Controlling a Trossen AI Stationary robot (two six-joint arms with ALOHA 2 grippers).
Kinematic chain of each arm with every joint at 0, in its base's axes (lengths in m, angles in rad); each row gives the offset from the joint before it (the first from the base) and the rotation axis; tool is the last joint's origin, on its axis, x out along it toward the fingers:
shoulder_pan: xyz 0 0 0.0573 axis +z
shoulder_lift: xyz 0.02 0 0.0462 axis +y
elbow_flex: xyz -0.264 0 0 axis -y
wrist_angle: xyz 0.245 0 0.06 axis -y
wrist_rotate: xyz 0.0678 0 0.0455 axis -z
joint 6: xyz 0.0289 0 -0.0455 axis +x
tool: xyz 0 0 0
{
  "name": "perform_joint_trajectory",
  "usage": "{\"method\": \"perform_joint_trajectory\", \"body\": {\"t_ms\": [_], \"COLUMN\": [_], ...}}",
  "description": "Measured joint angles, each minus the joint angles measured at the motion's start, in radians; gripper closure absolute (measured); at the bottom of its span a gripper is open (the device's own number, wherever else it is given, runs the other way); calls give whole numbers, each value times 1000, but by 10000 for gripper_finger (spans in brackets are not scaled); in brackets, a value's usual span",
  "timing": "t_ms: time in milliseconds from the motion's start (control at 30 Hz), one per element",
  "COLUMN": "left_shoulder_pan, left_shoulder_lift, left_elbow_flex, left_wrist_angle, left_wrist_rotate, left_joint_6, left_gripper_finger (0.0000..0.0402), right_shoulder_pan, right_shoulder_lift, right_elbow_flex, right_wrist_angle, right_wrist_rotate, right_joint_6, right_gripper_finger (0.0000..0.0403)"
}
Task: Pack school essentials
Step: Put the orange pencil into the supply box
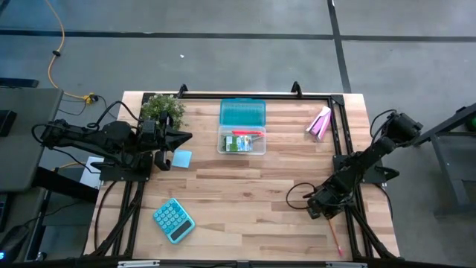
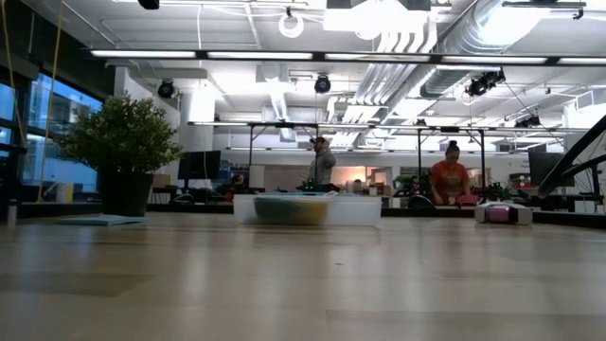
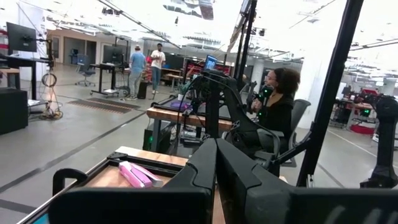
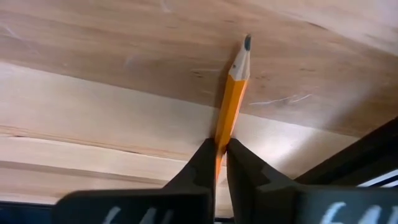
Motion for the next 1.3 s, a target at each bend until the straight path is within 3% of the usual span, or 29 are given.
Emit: {"method": "perform_joint_trajectory", "body": {"t_ms": [400, 700, 967, 1167, 1300], "left_shoulder_pan": [0, 0, 0, 0, 0], "left_shoulder_lift": [0, 0, 0, 5, 28], "left_elbow_flex": [0, 0, 0, 0, 0], "left_wrist_angle": [1, 1, 1, -33, -90], "left_wrist_rotate": [-22, -22, -22, -22, -21], "left_joint_6": [0, 0, 0, -41, -139], "left_gripper_finger": [401, 401, 401, 401, 401], "right_shoulder_pan": [-5, -79, -222, -395, -534], "right_shoulder_lift": [-147, -316, -450, -460, -406], "right_elbow_flex": [-4, -4, -3, 7, 122], "right_wrist_angle": [-57, -49, 132, 373, 316], "right_wrist_rotate": [79, 246, 351, 395, 413], "right_joint_6": [-9, -142, -453, -779, -1058], "right_gripper_finger": [402, 402, 403, 403, 403]}}
